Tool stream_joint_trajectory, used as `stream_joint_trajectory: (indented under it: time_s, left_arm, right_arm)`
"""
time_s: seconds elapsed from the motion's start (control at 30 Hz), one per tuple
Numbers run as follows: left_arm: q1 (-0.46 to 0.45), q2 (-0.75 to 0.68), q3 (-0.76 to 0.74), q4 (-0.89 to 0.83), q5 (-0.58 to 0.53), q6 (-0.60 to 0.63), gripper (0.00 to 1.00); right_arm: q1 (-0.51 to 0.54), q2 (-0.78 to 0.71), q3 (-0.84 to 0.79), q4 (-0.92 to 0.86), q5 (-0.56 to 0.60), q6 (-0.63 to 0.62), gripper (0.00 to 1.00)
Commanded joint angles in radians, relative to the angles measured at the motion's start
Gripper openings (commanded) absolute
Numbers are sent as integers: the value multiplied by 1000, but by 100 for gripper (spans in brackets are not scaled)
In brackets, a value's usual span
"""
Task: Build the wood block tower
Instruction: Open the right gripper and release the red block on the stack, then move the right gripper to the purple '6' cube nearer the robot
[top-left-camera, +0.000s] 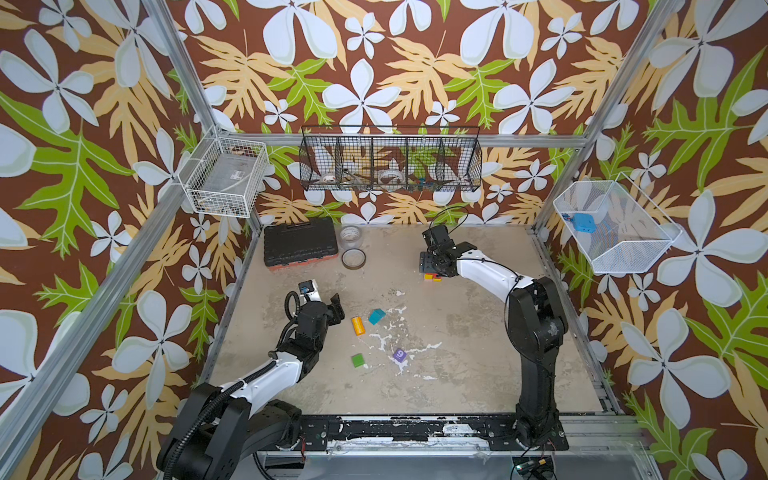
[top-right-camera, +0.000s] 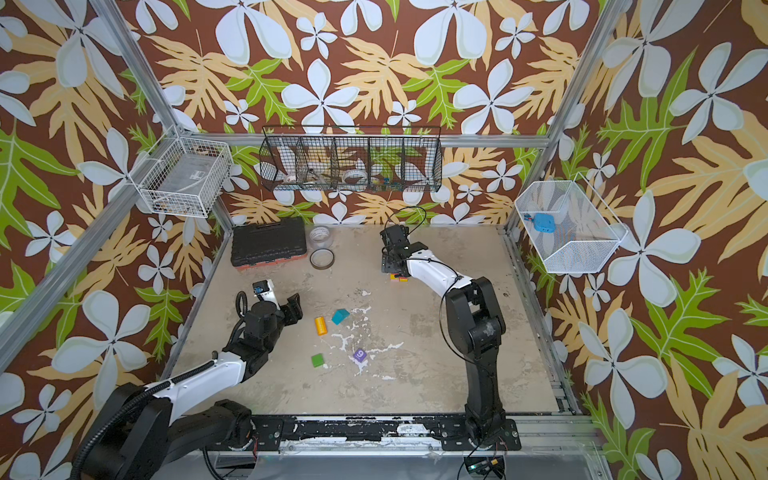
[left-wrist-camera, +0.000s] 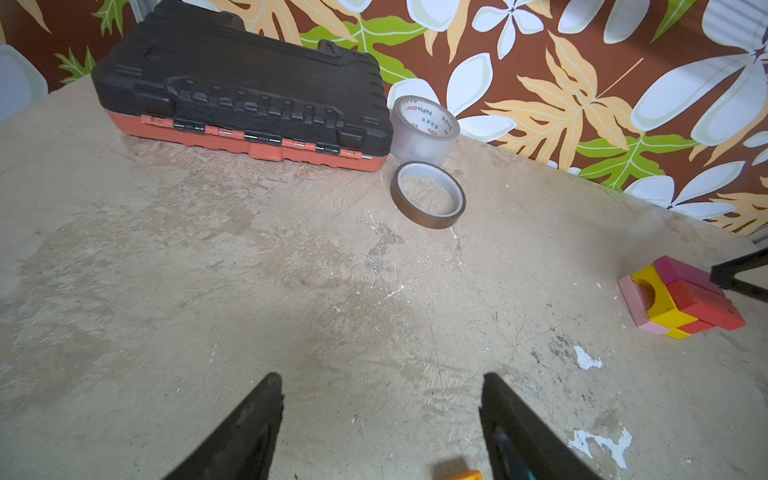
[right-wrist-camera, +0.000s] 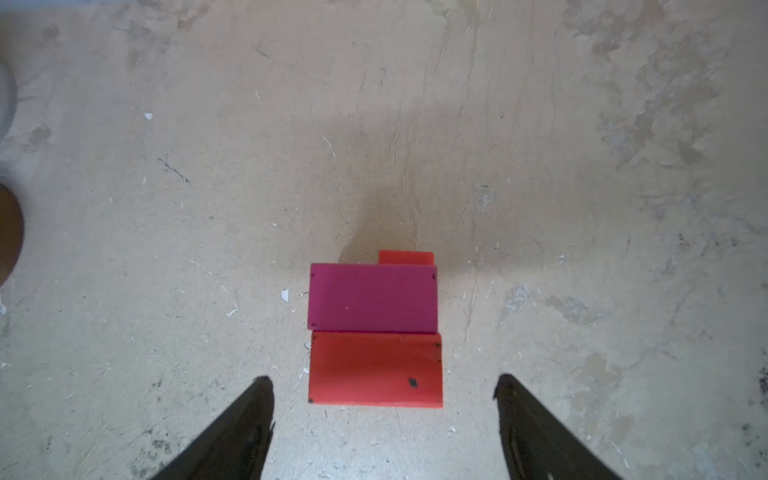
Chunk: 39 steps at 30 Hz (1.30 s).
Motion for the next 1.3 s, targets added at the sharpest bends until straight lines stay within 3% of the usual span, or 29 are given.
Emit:
stream_joint_trajectory:
  time_s: [0.0, 0.3, 0.6, 0.87, 1.27]
  left_arm:
    - [2, 0, 6, 20, 1, 7, 76]
    - [2, -2, 4, 22, 5, 7, 76]
    - [1, -1, 4, 22, 8, 8, 76]
    - [1, -3, 3, 22, 7, 8, 76]
    - [1, 8, 10, 18, 7, 8, 76]
  right_arm:
    - [0, -62, -36, 22, 21, -3, 85]
    - [36, -375, -353, 206, -12, 35, 90]
    - [244, -608, -667, 423, 28, 101, 97]
    - [448, -523, -700, 400, 71, 158, 95]
    - [559, -360, -712, 403, 2, 194, 90]
